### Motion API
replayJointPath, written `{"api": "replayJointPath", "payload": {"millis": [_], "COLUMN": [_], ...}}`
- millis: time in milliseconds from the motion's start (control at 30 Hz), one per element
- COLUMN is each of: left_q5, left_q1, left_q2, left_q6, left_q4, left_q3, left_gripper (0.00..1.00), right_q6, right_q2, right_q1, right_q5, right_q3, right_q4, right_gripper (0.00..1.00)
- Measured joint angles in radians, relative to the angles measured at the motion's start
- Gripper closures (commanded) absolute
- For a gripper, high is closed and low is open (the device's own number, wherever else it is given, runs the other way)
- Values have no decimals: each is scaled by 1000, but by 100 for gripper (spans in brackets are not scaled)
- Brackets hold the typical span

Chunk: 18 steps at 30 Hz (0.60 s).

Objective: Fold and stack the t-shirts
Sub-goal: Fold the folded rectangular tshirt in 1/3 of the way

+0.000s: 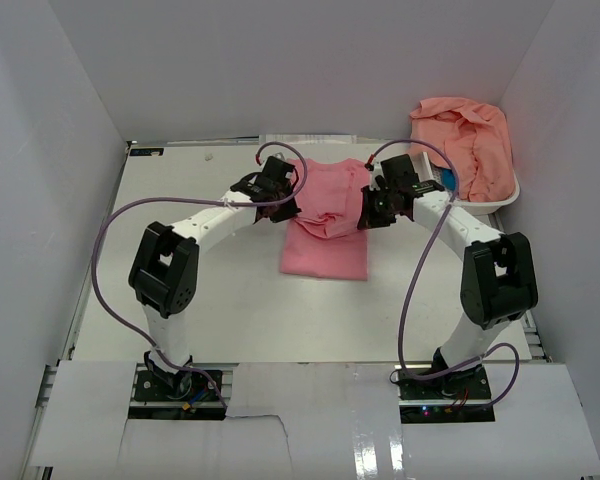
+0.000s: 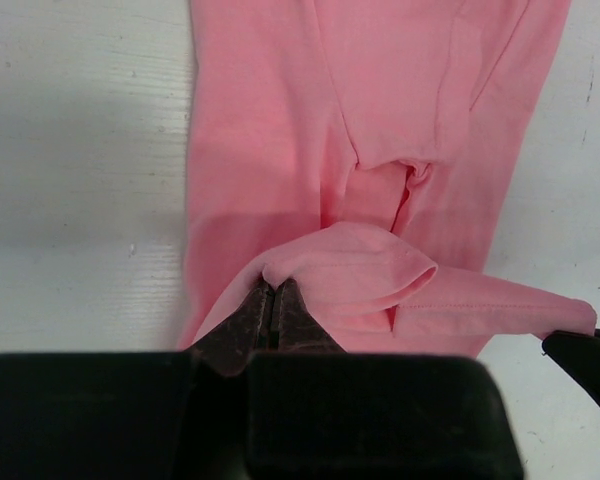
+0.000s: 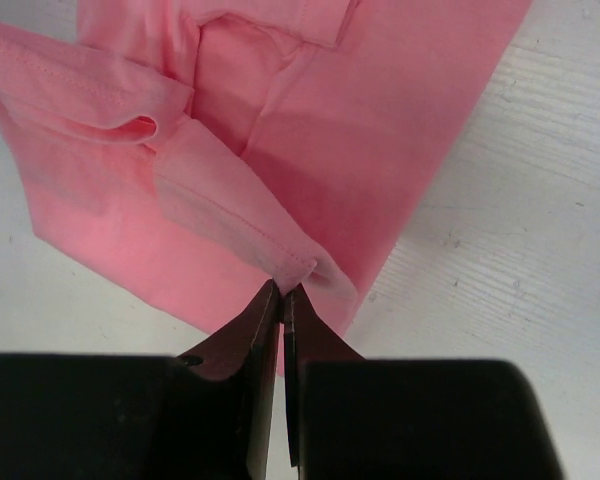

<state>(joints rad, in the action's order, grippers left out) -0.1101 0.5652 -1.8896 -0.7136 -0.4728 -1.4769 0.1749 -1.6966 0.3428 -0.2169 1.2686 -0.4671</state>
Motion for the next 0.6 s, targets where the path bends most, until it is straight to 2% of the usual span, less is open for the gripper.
{"api": "replayJointPath", "payload": {"millis": [600], "left_q5": [19], "left_q1": [-25], "left_q2": [-69], "left_q6": [8], "left_q4": [14], "left_q3": [-27], "left_gripper": [100], "right_q6": [2], "right_q2": [-97], "right_q1": [-9], "right_q5": [14], "right_q3": [39], "right_q4": [41], "right_gripper": [91]}}
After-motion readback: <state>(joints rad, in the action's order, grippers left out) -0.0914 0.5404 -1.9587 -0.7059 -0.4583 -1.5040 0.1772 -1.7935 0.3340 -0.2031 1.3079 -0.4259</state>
